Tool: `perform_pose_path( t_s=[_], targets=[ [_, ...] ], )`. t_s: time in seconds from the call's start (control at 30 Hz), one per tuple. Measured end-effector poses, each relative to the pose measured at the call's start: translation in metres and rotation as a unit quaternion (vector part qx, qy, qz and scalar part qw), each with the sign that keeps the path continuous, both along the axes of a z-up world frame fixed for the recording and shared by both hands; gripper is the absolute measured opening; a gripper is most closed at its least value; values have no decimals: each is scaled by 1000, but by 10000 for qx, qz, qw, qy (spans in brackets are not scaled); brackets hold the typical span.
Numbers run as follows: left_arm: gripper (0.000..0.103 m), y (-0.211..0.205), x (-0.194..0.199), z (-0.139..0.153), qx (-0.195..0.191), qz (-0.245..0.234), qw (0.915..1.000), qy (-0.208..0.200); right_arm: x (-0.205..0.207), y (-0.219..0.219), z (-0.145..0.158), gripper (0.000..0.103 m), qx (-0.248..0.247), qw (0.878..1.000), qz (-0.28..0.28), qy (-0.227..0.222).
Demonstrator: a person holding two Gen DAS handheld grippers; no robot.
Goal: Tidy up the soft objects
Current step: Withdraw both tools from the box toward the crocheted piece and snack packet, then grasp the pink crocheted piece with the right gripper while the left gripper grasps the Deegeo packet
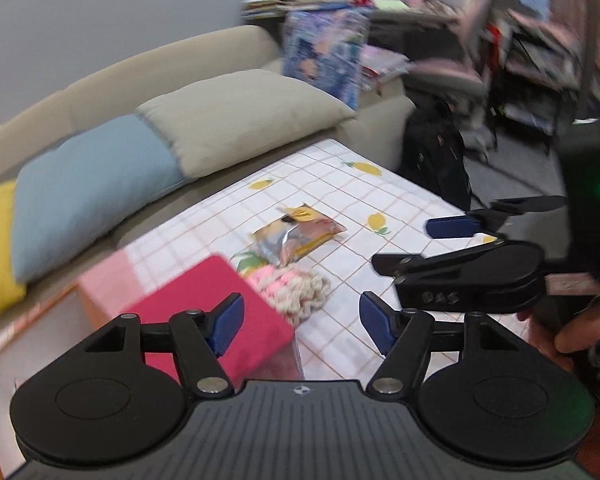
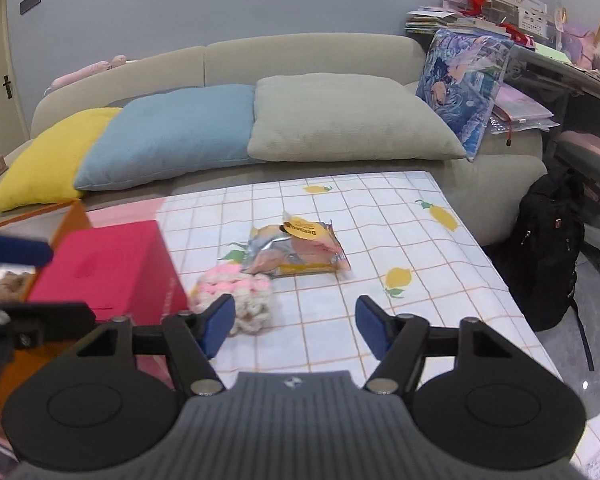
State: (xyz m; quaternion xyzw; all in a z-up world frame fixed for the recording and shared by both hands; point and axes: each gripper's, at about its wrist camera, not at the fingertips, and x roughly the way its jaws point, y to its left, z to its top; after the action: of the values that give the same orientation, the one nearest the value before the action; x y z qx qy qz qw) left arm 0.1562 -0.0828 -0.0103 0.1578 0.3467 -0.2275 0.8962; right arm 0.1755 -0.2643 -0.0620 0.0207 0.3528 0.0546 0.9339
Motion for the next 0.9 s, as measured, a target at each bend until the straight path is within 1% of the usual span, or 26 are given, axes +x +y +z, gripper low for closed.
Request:
perform_pose_path(
  t_s=[0.1, 0.23, 0.3, 0.37, 0.4, 0.43, 0.5, 0.6, 0.7, 0.8, 0.83, 0.87, 0.9],
  targets=[
    [77, -13, 22, -5, 415, -362, 9984, 132, 16, -4, -17, 65, 178, 9998, 129, 29],
    [75, -26, 43, -15, 1037, -796, 9911, 236, 40, -6, -38, 63, 669, 9968, 312, 316],
    [72, -31, 53, -21, 1342, -895, 9865, 285, 52, -3, -45, 63, 847, 9947, 420, 403],
    [69, -35, 62, -25, 1598, -941, 9822, 304, 66, 2, -53, 63, 884, 9937, 533, 440],
    [67, -36, 66, -27, 1695, -954, 9804, 325, 72, 3, -57, 63, 948, 9927, 566, 478],
    [67, -36, 71, -28, 1766, -941, 9791, 352, 80, 3, -63, 63, 1051, 9914, 560, 546],
    [67, -35, 82, -30, 1803, -875, 9788, 426, 95, 2, -73, 63, 1237, 9885, 516, 700],
    [67, -34, 96, -33, 1720, -747, 9803, 629, 111, 2, -86, 63, 1439, 9847, 448, 877],
    [67, -36, 105, -35, 1794, -721, 9788, 680, 122, 7, -98, 64, 1622, 9797, 493, 1067],
    [67, -38, 110, -38, 1865, -731, 9770, 736, 127, 13, -106, 64, 1736, 9765, 625, 1113],
    [67, -38, 112, -39, 1890, -723, 9764, 749, 128, 17, -109, 60, 1741, 9759, 679, 1128],
    [67, -38, 112, -40, 1908, -705, 9762, 753, 128, 20, -111, 54, 1703, 9766, 732, 1089],
    [67, -37, 113, -40, 1902, -687, 9764, 757, 127, 23, -111, 51, 1616, 9781, 768, 1069]
  ],
)
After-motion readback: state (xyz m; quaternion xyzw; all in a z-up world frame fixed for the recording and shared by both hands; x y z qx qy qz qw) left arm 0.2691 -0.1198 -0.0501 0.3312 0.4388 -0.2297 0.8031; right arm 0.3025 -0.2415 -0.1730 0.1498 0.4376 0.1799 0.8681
